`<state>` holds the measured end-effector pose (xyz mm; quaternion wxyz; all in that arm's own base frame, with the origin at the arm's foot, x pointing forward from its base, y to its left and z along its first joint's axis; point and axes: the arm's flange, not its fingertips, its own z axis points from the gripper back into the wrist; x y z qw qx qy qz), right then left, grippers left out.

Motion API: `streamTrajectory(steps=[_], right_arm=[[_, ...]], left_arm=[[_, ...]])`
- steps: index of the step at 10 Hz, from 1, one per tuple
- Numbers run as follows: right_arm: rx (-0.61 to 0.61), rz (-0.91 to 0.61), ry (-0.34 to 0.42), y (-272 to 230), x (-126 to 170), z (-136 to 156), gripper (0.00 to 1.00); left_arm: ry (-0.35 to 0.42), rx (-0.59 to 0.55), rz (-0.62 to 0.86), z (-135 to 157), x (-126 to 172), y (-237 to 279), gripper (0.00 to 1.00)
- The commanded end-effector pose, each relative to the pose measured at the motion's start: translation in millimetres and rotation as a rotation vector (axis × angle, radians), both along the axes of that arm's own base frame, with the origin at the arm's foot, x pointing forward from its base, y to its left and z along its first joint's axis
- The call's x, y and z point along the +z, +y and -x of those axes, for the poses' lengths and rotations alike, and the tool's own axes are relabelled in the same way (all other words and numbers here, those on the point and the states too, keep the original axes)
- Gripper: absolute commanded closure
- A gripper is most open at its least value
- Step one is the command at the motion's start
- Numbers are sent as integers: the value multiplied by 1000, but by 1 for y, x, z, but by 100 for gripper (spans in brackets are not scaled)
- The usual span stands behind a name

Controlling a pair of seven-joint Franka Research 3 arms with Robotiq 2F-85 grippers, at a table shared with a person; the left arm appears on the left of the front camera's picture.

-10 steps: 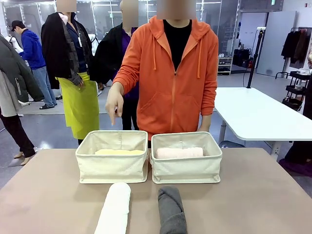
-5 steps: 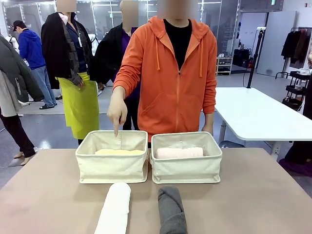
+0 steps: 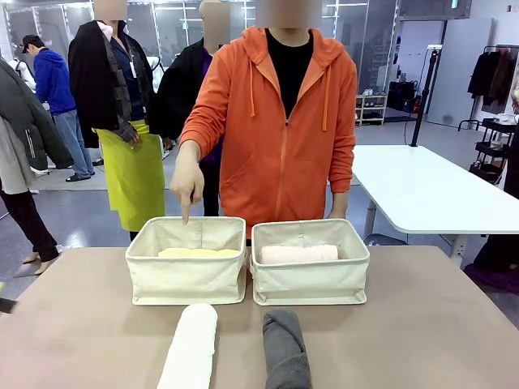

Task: Divide the towels into two baskets.
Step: Pick up one hotel-folded towel from the bottom of the table and place it in the Fabric basket indicated by the person.

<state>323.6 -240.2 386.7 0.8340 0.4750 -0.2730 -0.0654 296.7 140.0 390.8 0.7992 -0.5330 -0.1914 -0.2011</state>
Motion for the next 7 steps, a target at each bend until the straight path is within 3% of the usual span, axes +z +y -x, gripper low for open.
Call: streamTrajectory(steps=[1,3,5,7], right_arm=[[8,-4,-9,-1,2,-1,0],[8,-4,-9,-1,2,-1,0],[8,-4,-9,-1,2,-1,0],[8,-4,-9,-1,2,-1,0]], left_arm=[[100,-116,-115,-31,11,-59,0],[196,-148,-127,-53,1,-116,0],[228,-90,-196,-58,-9,-173,0],[191,10,-342,-53,-23,-210,0]])
